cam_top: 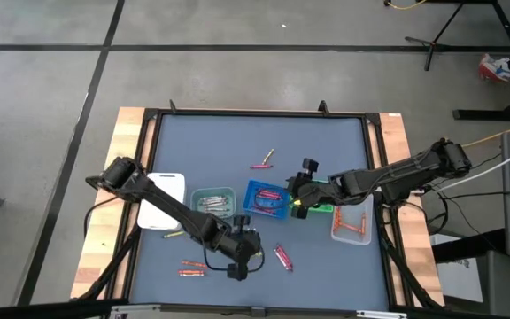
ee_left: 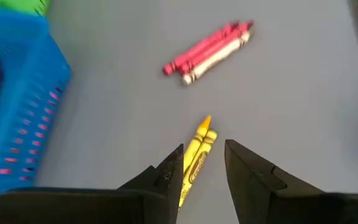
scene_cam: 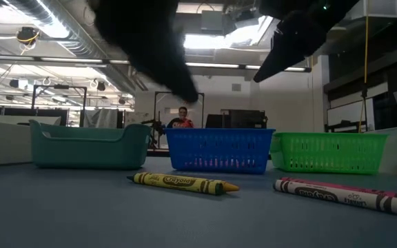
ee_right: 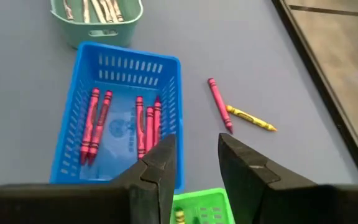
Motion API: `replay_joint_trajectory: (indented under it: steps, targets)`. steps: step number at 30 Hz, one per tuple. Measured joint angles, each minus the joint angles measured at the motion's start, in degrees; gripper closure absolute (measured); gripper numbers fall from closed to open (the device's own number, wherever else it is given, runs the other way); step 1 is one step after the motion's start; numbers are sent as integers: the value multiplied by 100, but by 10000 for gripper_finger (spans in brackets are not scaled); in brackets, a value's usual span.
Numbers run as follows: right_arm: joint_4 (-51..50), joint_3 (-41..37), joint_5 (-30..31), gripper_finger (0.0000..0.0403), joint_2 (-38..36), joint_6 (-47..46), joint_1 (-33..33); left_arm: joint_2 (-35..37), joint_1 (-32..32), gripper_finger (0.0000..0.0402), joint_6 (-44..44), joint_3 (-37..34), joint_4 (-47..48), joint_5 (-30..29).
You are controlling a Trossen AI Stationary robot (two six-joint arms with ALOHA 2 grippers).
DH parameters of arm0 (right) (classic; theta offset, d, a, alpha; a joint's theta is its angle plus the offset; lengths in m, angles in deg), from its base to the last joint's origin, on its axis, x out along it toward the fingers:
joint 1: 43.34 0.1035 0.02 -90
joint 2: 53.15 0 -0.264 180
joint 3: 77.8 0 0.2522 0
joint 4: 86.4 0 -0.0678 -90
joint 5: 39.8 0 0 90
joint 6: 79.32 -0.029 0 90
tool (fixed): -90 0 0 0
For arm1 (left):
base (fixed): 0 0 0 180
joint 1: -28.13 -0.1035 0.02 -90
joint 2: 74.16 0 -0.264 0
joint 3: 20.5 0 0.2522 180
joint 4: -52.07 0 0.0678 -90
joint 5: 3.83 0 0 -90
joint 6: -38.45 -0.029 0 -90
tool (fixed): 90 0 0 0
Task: Sort crayons
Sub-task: Put the green crayon into the green bin
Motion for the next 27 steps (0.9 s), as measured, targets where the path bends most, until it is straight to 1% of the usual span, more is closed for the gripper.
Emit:
replay_joint_trajectory:
  steps: [6,10,27]
  targets:
    - [272,2,-141,285,-1,2,2,-507,27,301,-1,0,-10,-6]
    - [391,2,-140,285,-3,1,2,-702,-13,301,-7,0,-28,-8]
    - [402,2,-140,285,-3,4,2,-774,-26,301,-150,0,-30,-4]
